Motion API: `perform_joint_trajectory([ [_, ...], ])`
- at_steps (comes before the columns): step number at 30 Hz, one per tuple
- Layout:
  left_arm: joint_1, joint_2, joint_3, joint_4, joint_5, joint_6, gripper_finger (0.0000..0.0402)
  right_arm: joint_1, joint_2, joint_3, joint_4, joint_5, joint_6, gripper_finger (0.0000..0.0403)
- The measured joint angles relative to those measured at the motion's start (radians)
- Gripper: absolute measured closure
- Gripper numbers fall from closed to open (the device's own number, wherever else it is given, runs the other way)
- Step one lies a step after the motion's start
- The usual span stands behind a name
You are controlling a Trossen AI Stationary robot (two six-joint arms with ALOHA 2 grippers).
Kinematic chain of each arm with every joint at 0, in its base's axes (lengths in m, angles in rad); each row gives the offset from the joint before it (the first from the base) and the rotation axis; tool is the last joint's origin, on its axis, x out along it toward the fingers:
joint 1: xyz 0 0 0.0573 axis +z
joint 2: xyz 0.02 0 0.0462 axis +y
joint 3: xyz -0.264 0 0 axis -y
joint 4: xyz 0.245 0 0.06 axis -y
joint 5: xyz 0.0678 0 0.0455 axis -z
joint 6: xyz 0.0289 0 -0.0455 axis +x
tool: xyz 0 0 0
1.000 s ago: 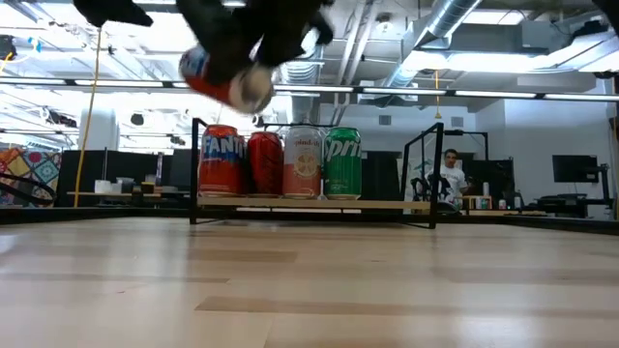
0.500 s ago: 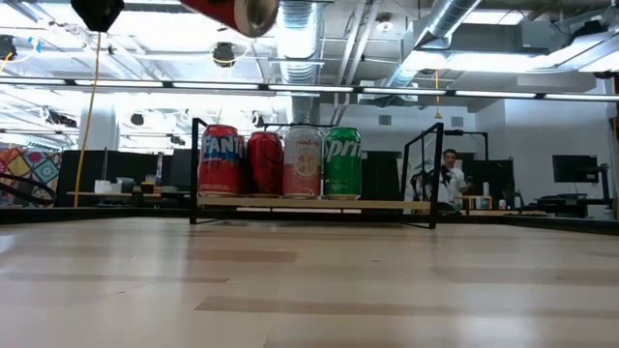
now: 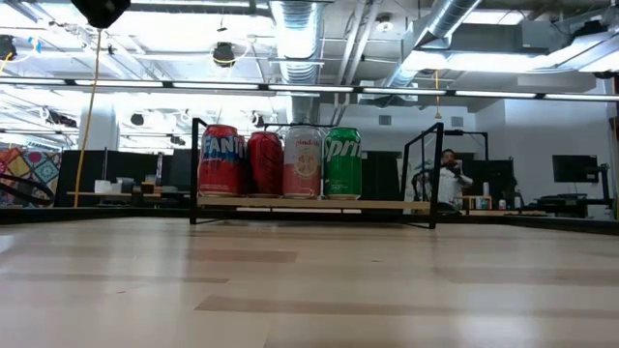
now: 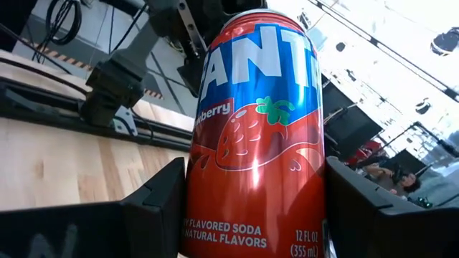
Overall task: Place canned beverage on shelf
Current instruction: Put the red soda can on the shelf
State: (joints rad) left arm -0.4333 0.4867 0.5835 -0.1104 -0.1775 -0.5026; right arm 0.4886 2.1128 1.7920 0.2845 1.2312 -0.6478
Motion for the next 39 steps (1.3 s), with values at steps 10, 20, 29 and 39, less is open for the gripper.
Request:
perform_joint_trajectory([
  [10,0.081,0.147,0.000,0.133,0.125,0.037,0.0060,0.021,0.000,0.000,0.002,-0.029,-0.007,0.0165],
  [20,0.102,0.216,0.001,0.270,0.198,0.166,0.0060,0.037,0.001,0.000,-0.116,-0.029,0.094,0.0164],
  [29,0.102,0.275,0.001,0.290,0.222,0.179,0.0060,0.030,0.002,0.000,-0.138,-0.052,0.107,0.0164],
  [39,0.102,0.332,0.000,0.293,0.229,0.192,0.0060,0.021,0.001,0.000,-0.273,-0.087,0.245,0.0163],
])
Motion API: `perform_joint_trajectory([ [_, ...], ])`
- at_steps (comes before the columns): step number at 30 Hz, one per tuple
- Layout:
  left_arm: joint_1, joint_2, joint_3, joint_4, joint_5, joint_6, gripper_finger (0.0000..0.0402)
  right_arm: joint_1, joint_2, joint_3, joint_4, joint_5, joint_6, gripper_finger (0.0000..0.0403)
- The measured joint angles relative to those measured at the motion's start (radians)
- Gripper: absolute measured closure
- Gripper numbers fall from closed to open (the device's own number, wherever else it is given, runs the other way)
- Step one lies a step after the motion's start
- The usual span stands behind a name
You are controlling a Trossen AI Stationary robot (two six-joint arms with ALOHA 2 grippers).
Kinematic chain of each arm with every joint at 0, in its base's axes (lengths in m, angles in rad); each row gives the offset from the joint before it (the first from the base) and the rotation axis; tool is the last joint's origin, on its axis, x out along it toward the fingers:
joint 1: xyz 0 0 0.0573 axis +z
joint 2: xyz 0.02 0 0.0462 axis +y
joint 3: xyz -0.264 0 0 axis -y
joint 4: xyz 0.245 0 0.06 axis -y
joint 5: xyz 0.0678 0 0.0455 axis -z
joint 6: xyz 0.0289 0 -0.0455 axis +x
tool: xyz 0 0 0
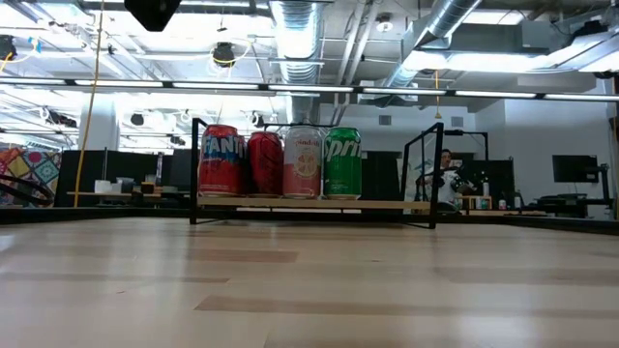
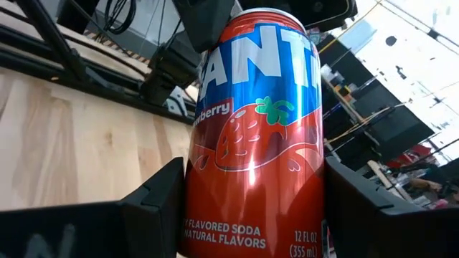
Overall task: Place canned beverage on shelf
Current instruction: Put the red soda can on the shelf
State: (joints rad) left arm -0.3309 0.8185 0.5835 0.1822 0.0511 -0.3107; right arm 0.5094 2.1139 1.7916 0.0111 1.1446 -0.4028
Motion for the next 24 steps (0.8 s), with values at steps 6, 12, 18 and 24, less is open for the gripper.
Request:
perform_joint_trajectory([
  [6,0.022,0.000,-0.001,0.000,0.000,-0.006,0.0060,-0.004,-0.001,0.000,-0.014,-0.022,0.015,0.0163],
  [12,0.037,0.000,-0.001,0.000,0.002,-0.004,0.0062,-0.008,-0.001,0.000,-0.023,-0.026,0.022,0.0161],
  [18,0.037,0.001,-0.002,-0.045,0.001,-0.008,0.0084,-0.019,-0.002,0.001,-0.101,-0.086,0.105,0.0132],
  [24,0.038,0.001,-0.002,-0.064,-0.010,-0.015,0.0099,-0.034,-0.003,0.001,-0.145,-0.117,0.164,0.0098],
])
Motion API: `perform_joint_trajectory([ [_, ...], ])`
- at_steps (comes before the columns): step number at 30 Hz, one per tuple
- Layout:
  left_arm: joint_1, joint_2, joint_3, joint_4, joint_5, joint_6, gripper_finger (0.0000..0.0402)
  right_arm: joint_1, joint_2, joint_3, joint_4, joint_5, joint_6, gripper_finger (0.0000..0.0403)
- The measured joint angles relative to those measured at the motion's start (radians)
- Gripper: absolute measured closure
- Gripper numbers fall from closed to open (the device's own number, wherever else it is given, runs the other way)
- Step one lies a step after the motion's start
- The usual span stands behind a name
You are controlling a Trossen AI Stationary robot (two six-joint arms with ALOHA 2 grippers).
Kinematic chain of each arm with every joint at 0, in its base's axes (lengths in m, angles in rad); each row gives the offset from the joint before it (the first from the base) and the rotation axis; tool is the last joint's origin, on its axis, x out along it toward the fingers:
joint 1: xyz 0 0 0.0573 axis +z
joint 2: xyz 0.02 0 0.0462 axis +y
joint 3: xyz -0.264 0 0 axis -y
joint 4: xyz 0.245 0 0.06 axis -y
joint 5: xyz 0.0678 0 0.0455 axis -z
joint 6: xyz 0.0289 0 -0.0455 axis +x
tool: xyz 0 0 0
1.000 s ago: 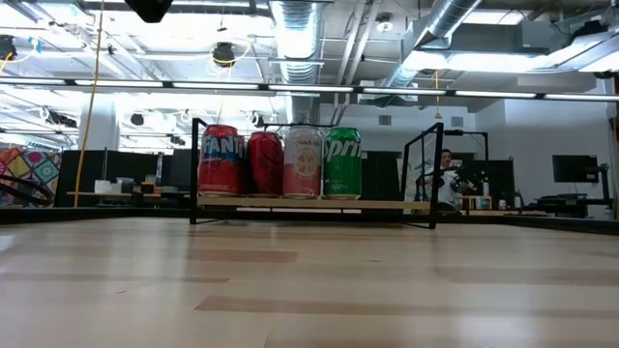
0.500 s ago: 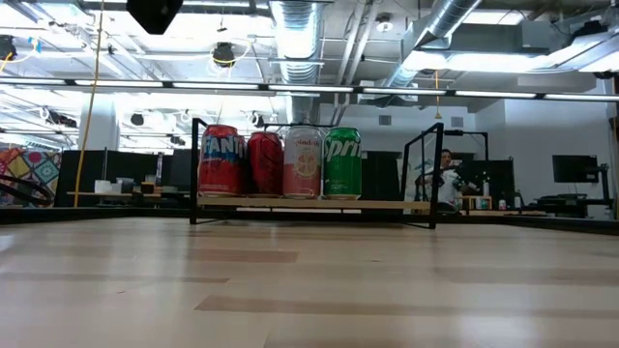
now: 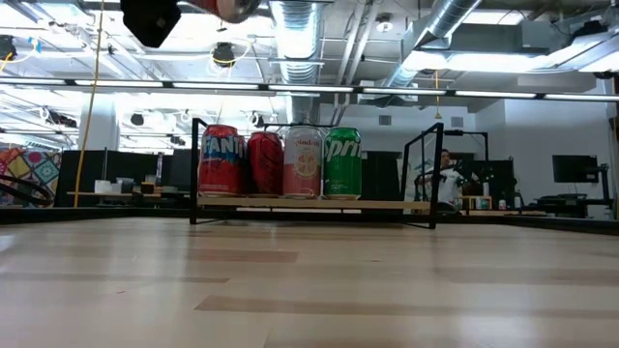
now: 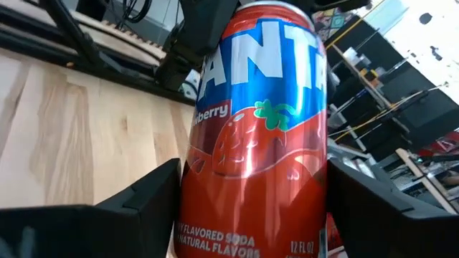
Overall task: Place canned beverage on shelf
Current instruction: Put the red soda can on the shelf
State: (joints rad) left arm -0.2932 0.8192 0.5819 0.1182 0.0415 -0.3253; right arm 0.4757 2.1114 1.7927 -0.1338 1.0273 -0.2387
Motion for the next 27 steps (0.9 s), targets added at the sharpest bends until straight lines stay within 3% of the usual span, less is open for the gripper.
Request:
perform_joint_trajectory([
  [14,-0.001,-0.001,0.004,-0.090,-0.095,0.000,0.0102,0.009,0.005,-0.001,-0.034,-0.019,0.056,0.0091],
  [19,0.003,0.000,0.003,-0.161,-0.192,0.003,0.0103,0.020,0.004,0.000,-0.053,-0.033,0.100,0.0090],
  [23,0.000,0.000,0.003,-0.262,-0.192,0.029,0.0103,0.024,0.004,0.000,-0.053,-0.032,0.102,0.0090],
  [27,0.001,0.000,0.002,-0.311,-0.195,0.037,0.0103,0.013,-0.004,0.000,-0.063,-0.124,0.167,0.0090],
])
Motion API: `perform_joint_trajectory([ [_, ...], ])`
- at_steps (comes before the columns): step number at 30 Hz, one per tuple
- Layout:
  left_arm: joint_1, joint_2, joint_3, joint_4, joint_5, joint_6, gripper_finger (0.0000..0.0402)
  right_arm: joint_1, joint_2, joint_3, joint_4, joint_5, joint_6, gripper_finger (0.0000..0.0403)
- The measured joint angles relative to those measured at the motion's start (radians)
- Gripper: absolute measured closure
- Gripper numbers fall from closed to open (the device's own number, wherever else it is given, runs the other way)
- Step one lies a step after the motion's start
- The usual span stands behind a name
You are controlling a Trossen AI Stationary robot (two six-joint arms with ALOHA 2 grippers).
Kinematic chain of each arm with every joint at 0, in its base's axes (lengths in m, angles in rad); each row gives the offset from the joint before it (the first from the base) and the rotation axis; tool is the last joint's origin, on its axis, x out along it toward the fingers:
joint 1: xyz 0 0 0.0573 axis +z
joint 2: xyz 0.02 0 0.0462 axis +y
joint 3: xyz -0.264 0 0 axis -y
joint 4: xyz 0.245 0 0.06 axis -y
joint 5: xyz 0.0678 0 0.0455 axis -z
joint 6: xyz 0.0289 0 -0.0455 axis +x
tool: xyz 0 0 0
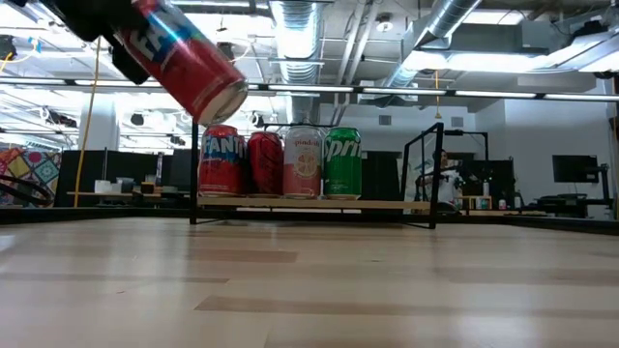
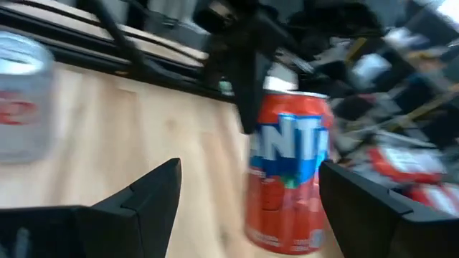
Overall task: Place canned beverage on shelf
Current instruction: Put the red soda can on the shelf
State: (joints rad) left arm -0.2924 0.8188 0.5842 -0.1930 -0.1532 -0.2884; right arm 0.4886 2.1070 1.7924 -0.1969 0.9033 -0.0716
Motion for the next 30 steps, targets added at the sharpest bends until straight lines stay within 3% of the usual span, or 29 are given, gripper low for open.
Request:
perform_joint_trajectory([
  [8,-0.040,0.000,0.003,-0.069,0.098,0.113,0.0103,-0.075,-0.029,0.000,-0.134,-0.287,0.098,0.0090],
  [13,-0.081,0.021,0.065,-0.164,0.056,0.162,0.0103,-0.129,-0.028,0.000,-0.133,-0.442,0.102,0.0090],
  [20,-0.106,0.149,0.175,-0.306,0.007,0.225,0.0103,-0.176,-0.028,0.000,-0.105,-0.530,0.125,0.0090],
  [30,-0.106,0.340,0.301,-0.320,0.007,0.347,0.0103,-0.191,-0.024,0.000,-0.118,-0.628,0.128,0.0090],
])
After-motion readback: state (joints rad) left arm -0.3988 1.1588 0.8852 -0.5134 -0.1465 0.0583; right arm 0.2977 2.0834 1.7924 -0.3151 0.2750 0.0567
